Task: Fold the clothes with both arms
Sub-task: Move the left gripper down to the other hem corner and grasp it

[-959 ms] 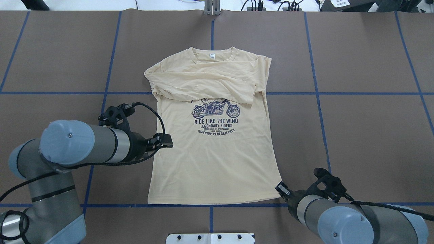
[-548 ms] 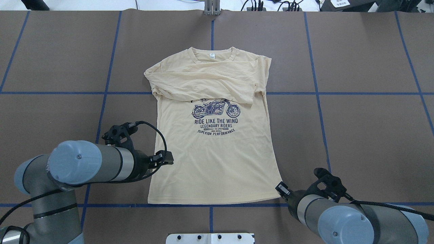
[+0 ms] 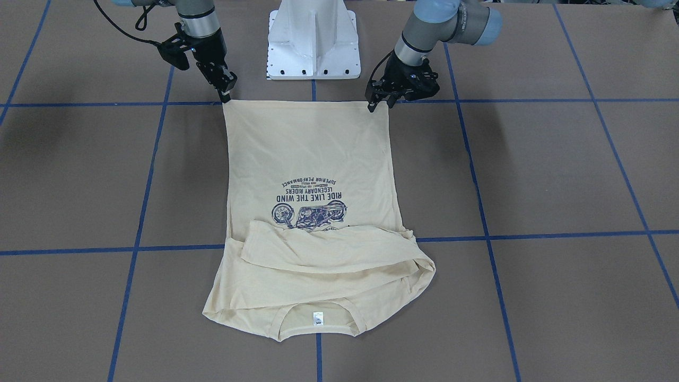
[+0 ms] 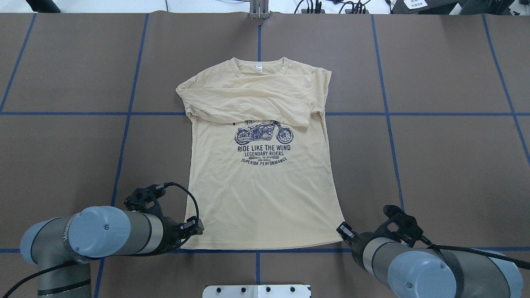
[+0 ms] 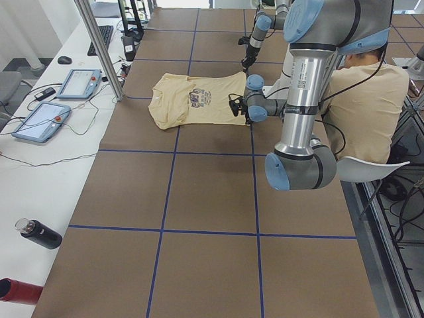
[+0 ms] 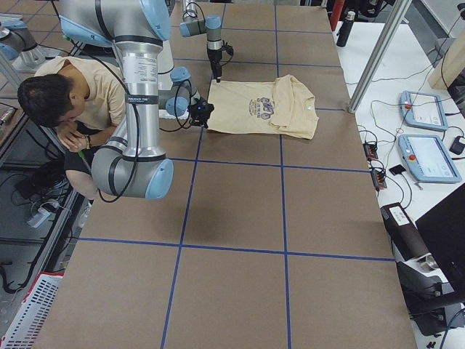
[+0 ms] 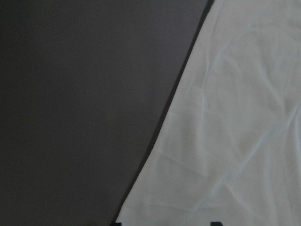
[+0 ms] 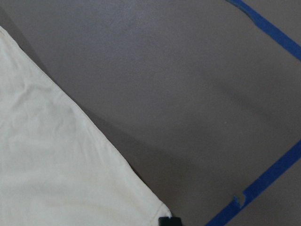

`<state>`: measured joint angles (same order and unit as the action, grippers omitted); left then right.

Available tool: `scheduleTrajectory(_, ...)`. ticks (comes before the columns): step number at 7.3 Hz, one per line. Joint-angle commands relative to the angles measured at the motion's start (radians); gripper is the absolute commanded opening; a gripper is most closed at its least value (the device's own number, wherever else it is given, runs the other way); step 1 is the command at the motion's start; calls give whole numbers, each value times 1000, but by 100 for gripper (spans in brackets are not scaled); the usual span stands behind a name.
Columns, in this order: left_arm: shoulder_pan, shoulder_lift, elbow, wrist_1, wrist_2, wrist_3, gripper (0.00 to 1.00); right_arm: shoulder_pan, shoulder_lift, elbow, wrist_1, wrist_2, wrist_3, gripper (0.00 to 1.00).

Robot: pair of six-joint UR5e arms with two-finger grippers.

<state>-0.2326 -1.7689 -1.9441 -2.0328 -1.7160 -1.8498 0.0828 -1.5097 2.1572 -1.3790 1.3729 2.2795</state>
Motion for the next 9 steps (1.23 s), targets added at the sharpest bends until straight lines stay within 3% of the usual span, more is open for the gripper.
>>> scheduleTrajectory(1,15,22,-4,0,-4,-19,64,0,0,-2,0,0,0,0)
scheduleTrajectory(4,39,22,-4,0,-4,-58,53,0,0,0,0,0,0,0)
scheduleTrajectory(6,38,25,-6,2,-4,-58,37,0,0,1,0,0,2,0)
scheduleTrajectory(9,36,38,-12,2,-2,-57,38,0,0,1,0,0,2,0)
